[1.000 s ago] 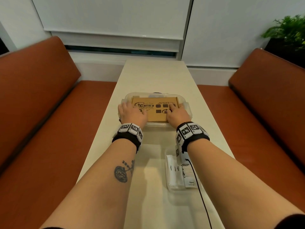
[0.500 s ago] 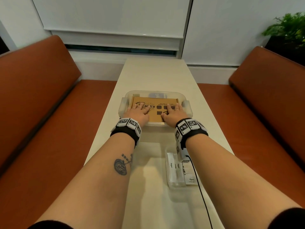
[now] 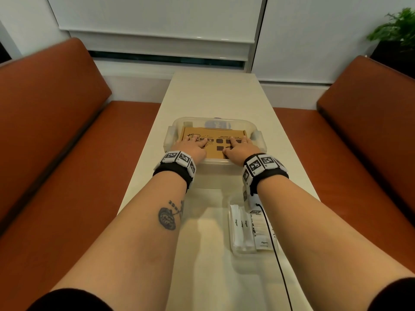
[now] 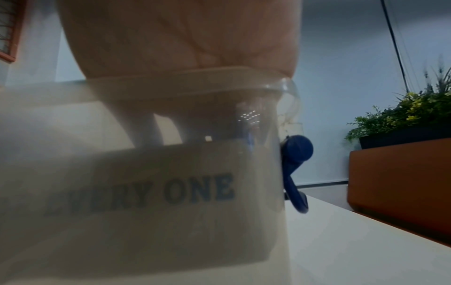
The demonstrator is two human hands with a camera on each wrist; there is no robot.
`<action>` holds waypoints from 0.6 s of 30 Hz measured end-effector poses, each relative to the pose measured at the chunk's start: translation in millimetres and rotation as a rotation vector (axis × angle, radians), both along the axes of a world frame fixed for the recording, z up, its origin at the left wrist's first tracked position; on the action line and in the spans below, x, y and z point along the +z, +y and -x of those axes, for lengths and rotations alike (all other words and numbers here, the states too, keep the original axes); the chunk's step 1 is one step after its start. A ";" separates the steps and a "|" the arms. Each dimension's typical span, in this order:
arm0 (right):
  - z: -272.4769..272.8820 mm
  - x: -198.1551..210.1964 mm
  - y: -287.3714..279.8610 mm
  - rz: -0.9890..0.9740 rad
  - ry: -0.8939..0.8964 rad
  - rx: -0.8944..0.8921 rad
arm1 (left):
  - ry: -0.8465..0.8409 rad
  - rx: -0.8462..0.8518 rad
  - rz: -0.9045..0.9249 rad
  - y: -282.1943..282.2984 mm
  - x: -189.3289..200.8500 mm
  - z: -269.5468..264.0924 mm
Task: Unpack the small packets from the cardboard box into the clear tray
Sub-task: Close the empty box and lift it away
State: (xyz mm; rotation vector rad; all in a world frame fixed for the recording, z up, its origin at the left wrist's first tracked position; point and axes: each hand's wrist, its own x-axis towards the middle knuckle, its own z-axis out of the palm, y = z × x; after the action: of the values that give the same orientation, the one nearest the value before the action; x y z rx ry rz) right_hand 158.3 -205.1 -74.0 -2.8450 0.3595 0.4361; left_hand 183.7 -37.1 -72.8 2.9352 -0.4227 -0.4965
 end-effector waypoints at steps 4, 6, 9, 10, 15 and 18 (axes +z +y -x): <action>-1.1 -1.0 -0.7 0.002 0.003 0.002 | 0.003 -0.011 -0.006 0.1 -1.0 -1.9; -1.1 -1.5 -0.7 0.001 -0.004 0.004 | 0.005 -0.017 -0.010 0.0 -1.8 -2.7; -1.4 -2.2 -0.8 0.009 -0.015 0.008 | 0.008 -0.015 -0.006 -0.8 -3.1 -3.6; -1.7 -2.5 -0.8 0.007 -0.021 0.008 | 0.005 -0.014 -0.007 -1.3 -2.7 -3.6; -0.6 -0.6 -0.6 -0.019 -0.078 0.006 | -0.009 -0.004 0.023 -4.1 4.1 1.6; 7.7 7.3 -0.8 -0.149 -0.282 -0.014 | -0.160 0.041 0.259 -2.3 13.9 13.1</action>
State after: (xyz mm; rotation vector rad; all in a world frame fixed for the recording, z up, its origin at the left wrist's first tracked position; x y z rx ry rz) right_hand 150.6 -205.8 -66.6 -2.7049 0.2791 0.0521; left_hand 170.6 -39.4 -58.9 2.7338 -0.4094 -0.1847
